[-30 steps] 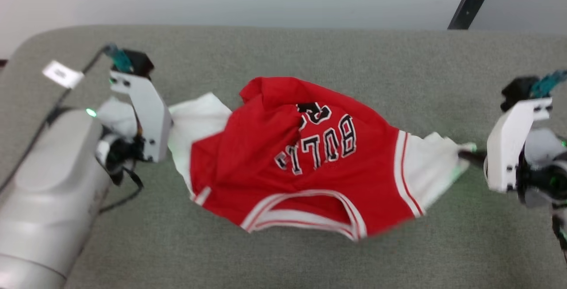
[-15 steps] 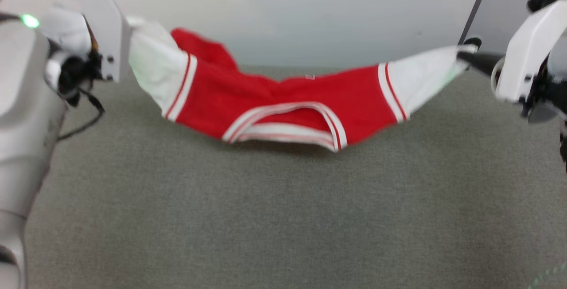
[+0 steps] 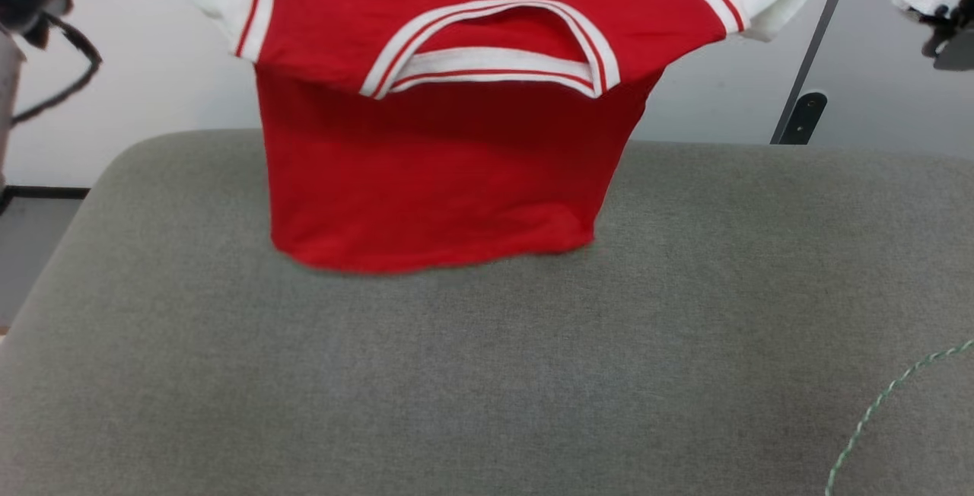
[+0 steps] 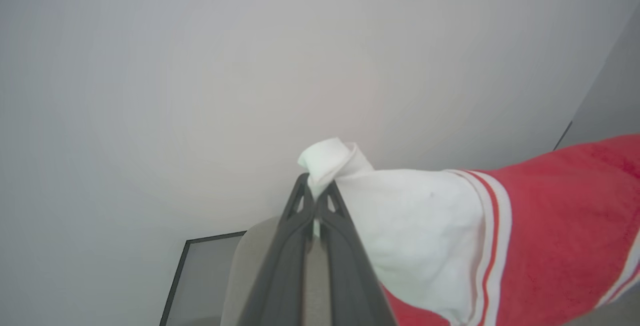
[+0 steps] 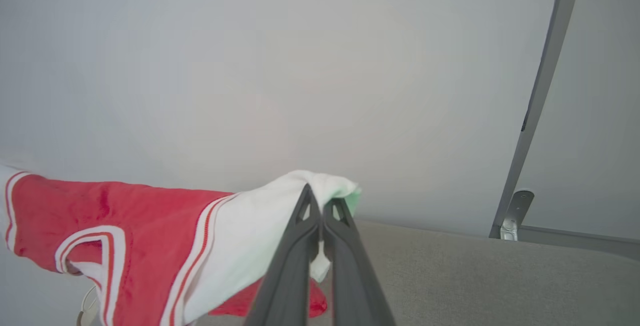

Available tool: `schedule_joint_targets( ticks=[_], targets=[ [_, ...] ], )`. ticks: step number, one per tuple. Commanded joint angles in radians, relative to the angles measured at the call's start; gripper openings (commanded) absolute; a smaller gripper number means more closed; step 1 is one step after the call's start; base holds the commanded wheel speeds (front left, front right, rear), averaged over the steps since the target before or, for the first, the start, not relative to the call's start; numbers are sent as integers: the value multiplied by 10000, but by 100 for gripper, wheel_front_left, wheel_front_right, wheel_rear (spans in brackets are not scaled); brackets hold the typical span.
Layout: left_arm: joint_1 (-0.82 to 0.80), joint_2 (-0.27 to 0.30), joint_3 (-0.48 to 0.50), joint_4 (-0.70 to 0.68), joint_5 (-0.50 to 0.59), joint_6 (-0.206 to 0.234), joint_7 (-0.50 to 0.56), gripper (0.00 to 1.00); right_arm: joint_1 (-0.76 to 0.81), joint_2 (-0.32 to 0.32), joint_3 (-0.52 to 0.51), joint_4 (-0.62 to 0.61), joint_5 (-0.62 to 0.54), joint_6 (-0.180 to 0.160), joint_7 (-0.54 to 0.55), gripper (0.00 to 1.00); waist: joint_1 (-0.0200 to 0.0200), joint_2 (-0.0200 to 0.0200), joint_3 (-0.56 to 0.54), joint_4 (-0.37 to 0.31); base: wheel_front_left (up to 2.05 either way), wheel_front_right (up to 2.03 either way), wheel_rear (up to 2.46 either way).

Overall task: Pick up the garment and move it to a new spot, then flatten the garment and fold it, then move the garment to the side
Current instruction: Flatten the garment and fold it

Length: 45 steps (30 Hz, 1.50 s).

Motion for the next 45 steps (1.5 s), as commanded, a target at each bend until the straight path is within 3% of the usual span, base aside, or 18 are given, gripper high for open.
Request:
schedule_joint_targets(
  ticks=[1, 12, 25, 30, 37, 42, 45],
  targets=[
    [-217, -51, -52, 146, 76, 19, -93, 0, -271, 60, 83, 174, -150, 3, -184, 0, 0, -1, -11, 9, 0, 0, 0],
    [-1047, -382, -90, 776, 135, 153, -1146, 0, -1292, 172, 1208, 599, -63, 3, -1826, 0, 0, -1, 683, -14, 0, 0, 0],
    [-3735, -1041, -231, 1106, 1045, 653, -3676, 0, -4165, 276, 1903, 2247, -1348, 3, -5657, 0, 0, -1, 4141, -186, 0, 0, 0],
    [-4827, -1272, -322, 1323, 1445, 747, -4900, 0, -5129, 231, 1701, 3105, -2085, 3, -7634, 0, 0, -1, 5437, -196, 0, 0, 0],
    [-5802, -1576, -341, 1713, 1659, 725, -6239, 0, -6167, 172, 1131, 4250, -3145, 3, -9538, 0, 0, -1, 6636, -97, 0, 0, 0],
    [-6434, -1781, -183, 2071, 1596, 800, -7282, 0, -6718, 118, 353, 4444, -4125, 3, -10045, 0, 0, -1, 7213, 96, 0, 0, 0],
    [-6617, -1958, -122, 2358, 1495, 747, -7682, 0, -6665, 179, -347, 3740, -4761, 3, -10065, 0, 0, -1, 7409, 243, 0, 0, 0]
  ],
)
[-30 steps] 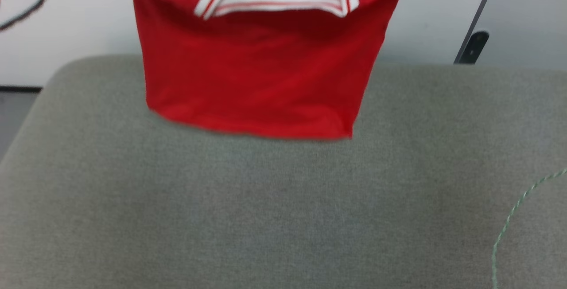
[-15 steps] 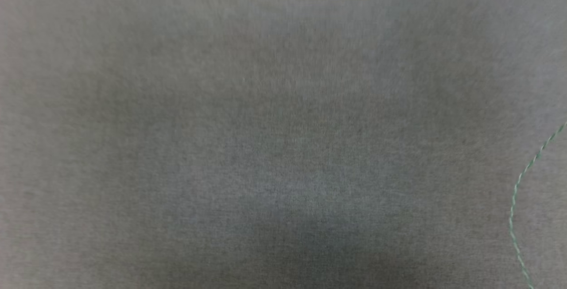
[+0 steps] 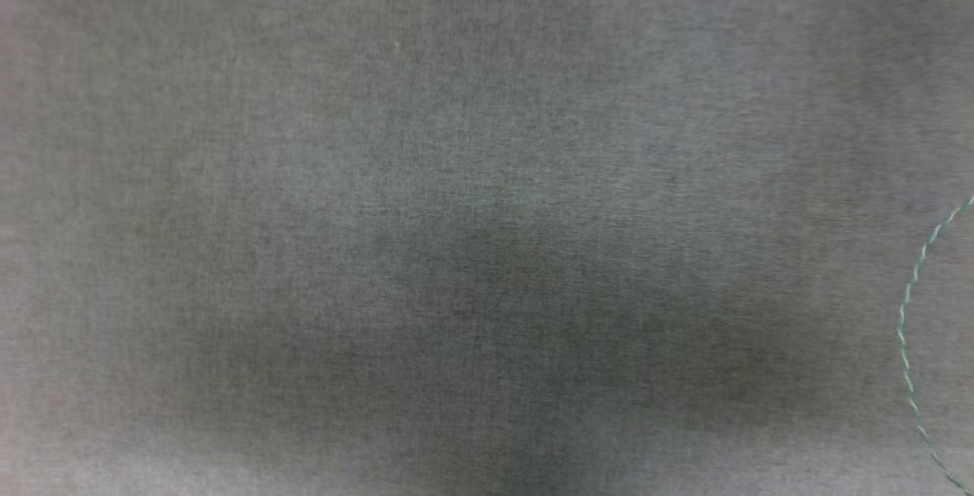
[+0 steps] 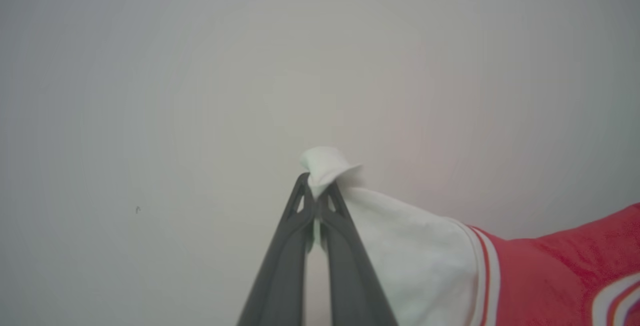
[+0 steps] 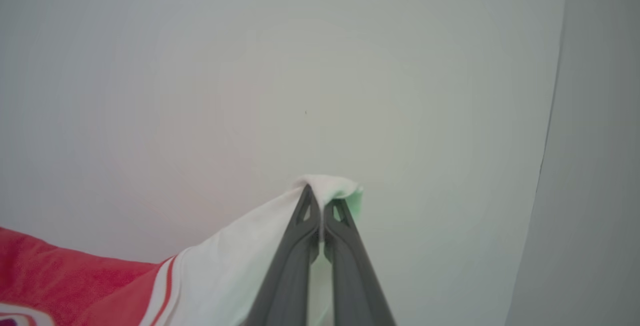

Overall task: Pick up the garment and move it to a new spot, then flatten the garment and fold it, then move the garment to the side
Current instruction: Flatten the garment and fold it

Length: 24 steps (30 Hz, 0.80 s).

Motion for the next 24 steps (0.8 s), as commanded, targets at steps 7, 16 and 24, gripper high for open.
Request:
schedule_joint_targets(
  ticks=[7, 16, 24],
  targets=[
    [421, -256, -14, 870, -244, -256, -490, 0, 610, 622, -692, -170, -846, 3, -49, 0, 0, -1, 450, 490, 0, 0, 0],
    [2256, -343, -111, 1624, -686, -580, -155, 0, 1372, 761, 375, 1343, 740, 3, 627, 0, 0, -1, -797, 587, 0, 0, 0],
    [4393, -338, -186, 1794, -1213, -741, 356, 0, 3377, 163, 1989, 717, 3309, 3, 3081, 0, 0, -1, -2288, 691, 0, 0, 0]
  ],
)
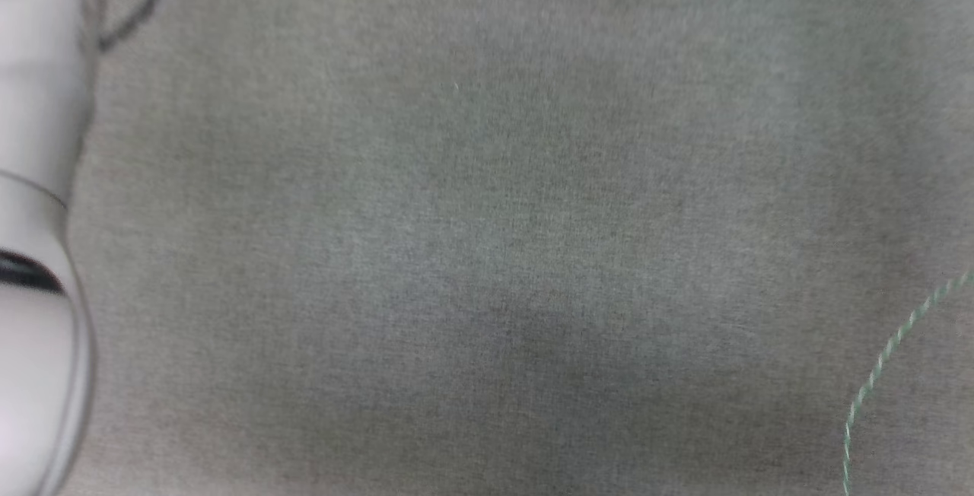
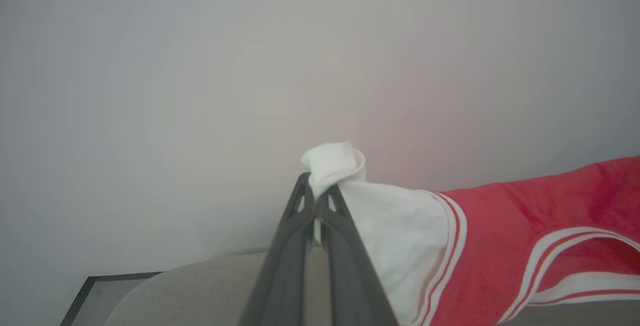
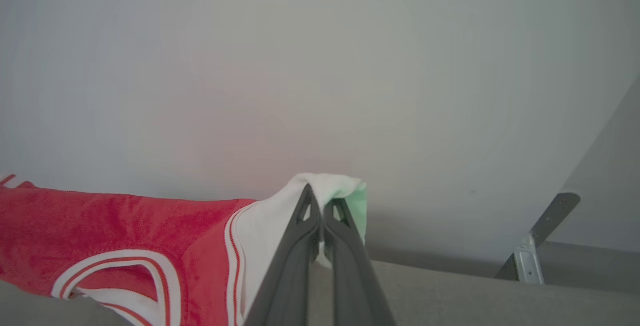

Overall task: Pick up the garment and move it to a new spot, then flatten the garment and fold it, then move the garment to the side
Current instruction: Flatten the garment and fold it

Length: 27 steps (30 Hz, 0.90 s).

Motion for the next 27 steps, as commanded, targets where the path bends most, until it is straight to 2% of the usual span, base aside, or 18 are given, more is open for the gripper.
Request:
schedule_joint_targets(
  ticks=[1, 5, 11, 15, 21, 27],
  targets=[
    [516, 40, -36, 25, -120, -59, 8, 0, 604, -239, 313, -303, 594, 1, 589, 0, 0, 0, -1079, 84, 0, 0, 0],
    [1690, 92, -112, 7, -420, -60, 286, 0, 2273, -745, 1353, -1704, 1907, 3, 1886, 0, 0, 0, -1815, 67, 0, 0, 0],
    [3537, 382, -411, -651, -871, -51, 289, 0, 4890, -1964, 2376, -4187, 3326, 3, 2343, 0, 0, 0, -2707, 61, 0, 0, 0],
    [4787, 561, -577, -1246, -1163, -54, 203, 0, 6545, -2615, 2419, -5319, 3894, 1, 2541, 0, 0, 0, -3156, 135, 0, 0, 0],
    [6596, 1068, -493, -2086, -1657, -54, 121, 0, 8686, -3217, 2154, -6727, 4496, 1, 3395, 0, 0, 0, -3564, 199, 0, 0, 0],
    [8458, 1668, -292, -3385, -2086, 377, 60, 0, 10616, -3721, 1745, -8165, 4889, 1, 4476, 0, 0, 0, -3796, 211, 0, 0, 0]
  ],
)
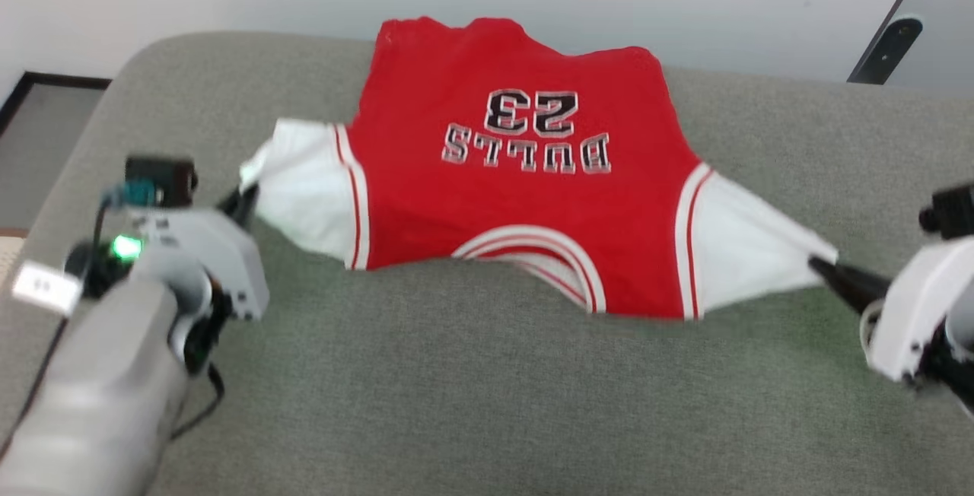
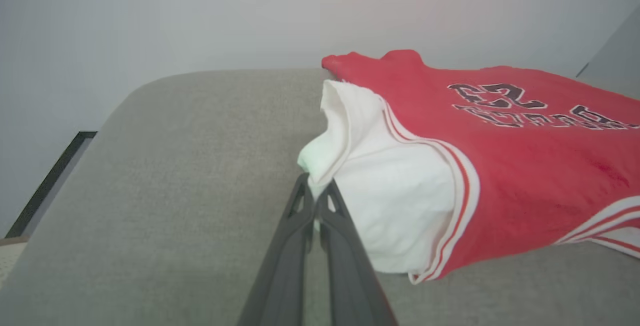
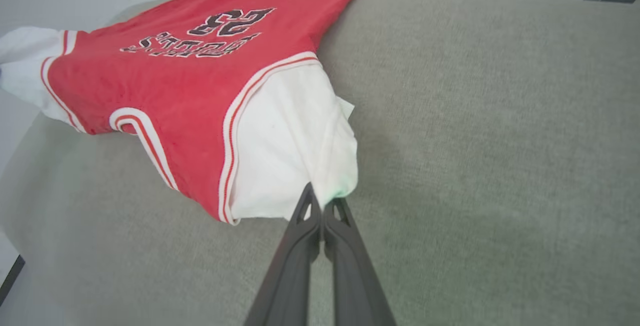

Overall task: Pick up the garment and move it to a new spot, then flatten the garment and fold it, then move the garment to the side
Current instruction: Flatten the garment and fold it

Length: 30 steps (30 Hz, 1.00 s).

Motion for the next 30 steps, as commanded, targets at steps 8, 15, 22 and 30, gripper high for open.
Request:
schedule_joint_targets(
  ticks=[8, 15, 22, 30],
  targets=[
    [3079, 1129, 611, -3195, -932, 1524, 322, 0, 2454, -529, -1283, -1628, 359, 1, 1140, 0, 0, 0, -181, -31, 0, 0, 0],
    [5095, 2019, 966, -6148, -1385, 3048, 734, 0, 3667, -587, -2336, -2295, 398, 1, 1711, 0, 0, 0, -144, -65, 0, 0, 0],
    [7013, 3006, 1303, -9489, -1822, 4856, 1433, 0, 4817, -553, -3426, -3102, 444, 0, 2681, 0, 0, 0, 31, -100, 0, 0, 0],
    [8237, 3779, 1667, -11913, -1987, 6364, 1821, 0, 5668, -131, -4529, -4121, 319, 0, 3870, 0, 0, 0, 306, -104, 0, 0, 0]
  ],
)
